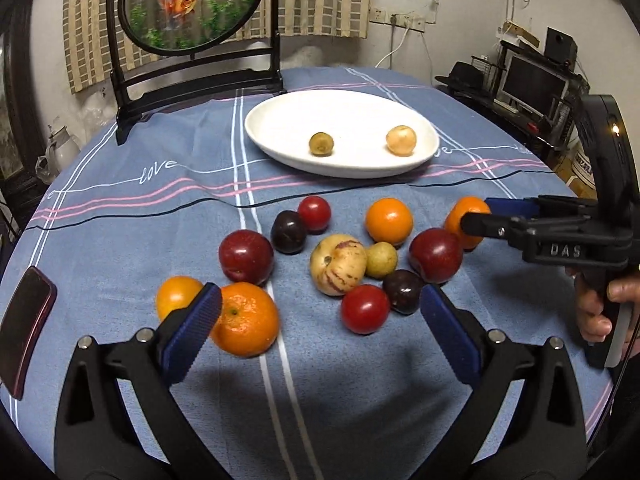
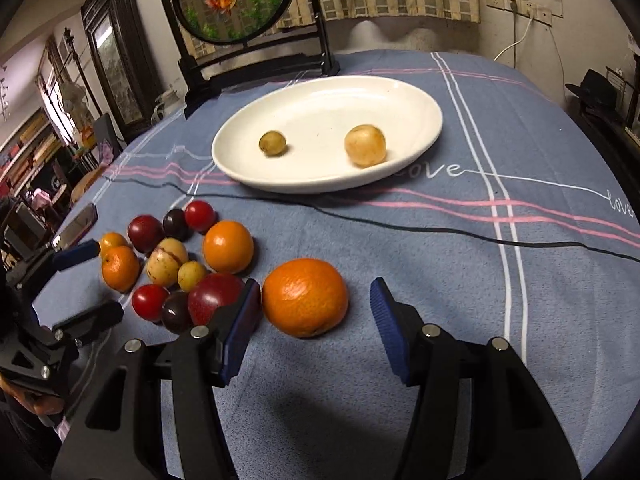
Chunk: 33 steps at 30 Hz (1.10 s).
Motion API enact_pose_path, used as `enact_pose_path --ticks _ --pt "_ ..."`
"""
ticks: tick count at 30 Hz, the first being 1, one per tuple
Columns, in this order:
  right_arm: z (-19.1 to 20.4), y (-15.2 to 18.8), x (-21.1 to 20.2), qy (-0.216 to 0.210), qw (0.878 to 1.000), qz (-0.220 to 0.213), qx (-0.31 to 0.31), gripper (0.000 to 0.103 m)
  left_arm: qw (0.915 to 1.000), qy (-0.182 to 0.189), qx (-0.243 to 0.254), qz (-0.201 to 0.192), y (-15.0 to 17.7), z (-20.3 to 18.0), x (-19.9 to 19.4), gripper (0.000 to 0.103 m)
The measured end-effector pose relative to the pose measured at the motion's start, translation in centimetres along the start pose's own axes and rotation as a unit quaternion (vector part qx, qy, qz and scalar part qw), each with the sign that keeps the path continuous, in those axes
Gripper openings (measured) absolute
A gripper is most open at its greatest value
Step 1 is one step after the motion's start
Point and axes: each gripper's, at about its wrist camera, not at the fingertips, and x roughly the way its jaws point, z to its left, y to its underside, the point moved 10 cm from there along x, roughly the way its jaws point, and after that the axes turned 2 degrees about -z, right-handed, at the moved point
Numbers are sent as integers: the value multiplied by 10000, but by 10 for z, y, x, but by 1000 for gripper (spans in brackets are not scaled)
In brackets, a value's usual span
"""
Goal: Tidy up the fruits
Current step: 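Grasp the tangerine with the right gripper while the left approaches the yellow-orange fruit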
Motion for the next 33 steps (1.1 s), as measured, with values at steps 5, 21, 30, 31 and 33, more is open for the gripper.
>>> enact_pose_path --ticks 5,21,30,31,33 --pt "-1 3 4 71 9999 83 -45 57 10000 -34 -33 34 1 3 0 101" --pt "2 6 12 222 9994 114 -236 62 9988 -392 -240 -154 -4 30 -8 101" --pt "1 2 7 270 9993 -30 -258 46 9973 -564 -455 -150 5 73 -12 101" --pt "-1 2 7 239 9995 -38 -182 46 9975 -536 -443 -156 5 76 -12 101" --pt "-3 2 7 219 9997 -21 -120 46 9982 -368 -422 -212 5 81 -14 101"
